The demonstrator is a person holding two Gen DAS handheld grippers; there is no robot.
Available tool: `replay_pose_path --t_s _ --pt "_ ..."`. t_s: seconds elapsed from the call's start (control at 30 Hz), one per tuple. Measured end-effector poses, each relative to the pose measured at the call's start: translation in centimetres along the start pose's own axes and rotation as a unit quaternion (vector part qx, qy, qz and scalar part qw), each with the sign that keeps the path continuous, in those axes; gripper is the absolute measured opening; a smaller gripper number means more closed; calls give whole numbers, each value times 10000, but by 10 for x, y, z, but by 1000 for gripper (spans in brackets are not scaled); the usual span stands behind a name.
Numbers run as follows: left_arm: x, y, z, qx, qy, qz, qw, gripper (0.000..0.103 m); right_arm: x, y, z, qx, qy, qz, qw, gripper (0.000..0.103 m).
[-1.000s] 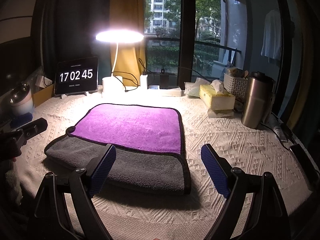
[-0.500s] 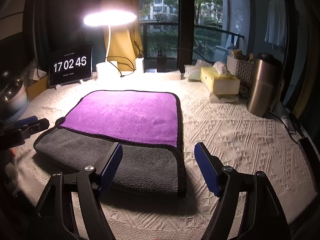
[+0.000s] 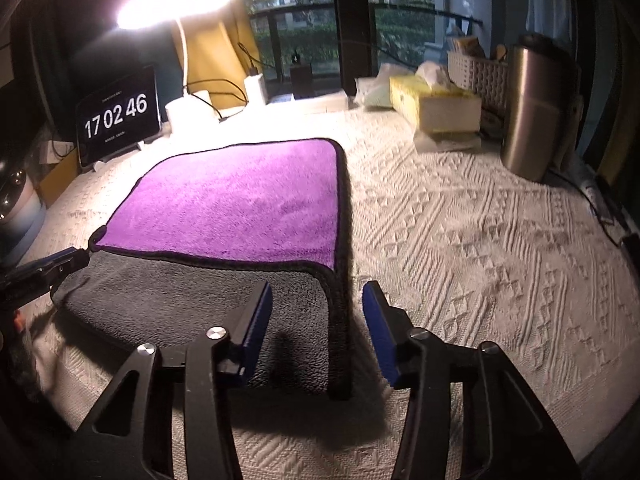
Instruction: Fold towel
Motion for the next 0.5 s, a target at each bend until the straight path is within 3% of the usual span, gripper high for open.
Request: replay_pose_path --t_s 0.23,0.3,0.43,0.5 --pt "2 -5 -2 145 15 3 9999 13 6 -15 -1 363 201 -35 9991 37" --pt "2 -4 -3 130 3 16 9999 11 10 -15 -1 363 331 -99 9987 32" --pt "3 -1 -4 67 -1 53 10000 9 14 -13 -2 307 466 -177 9983 10" --pt "3 2 -4 39 -16 65 10000 9 15 -11 -2 245 466 -216 9984 7"
Point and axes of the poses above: each gripper's, at about its wrist camera, not at the fingertips, and y roughly against the way its jaws point, x to its left, z to its top, the point moved 3 cm from there along -y, roughly the way its jaws point, and after that the axes turned 10 degrees about x, right-handed, at the moved point
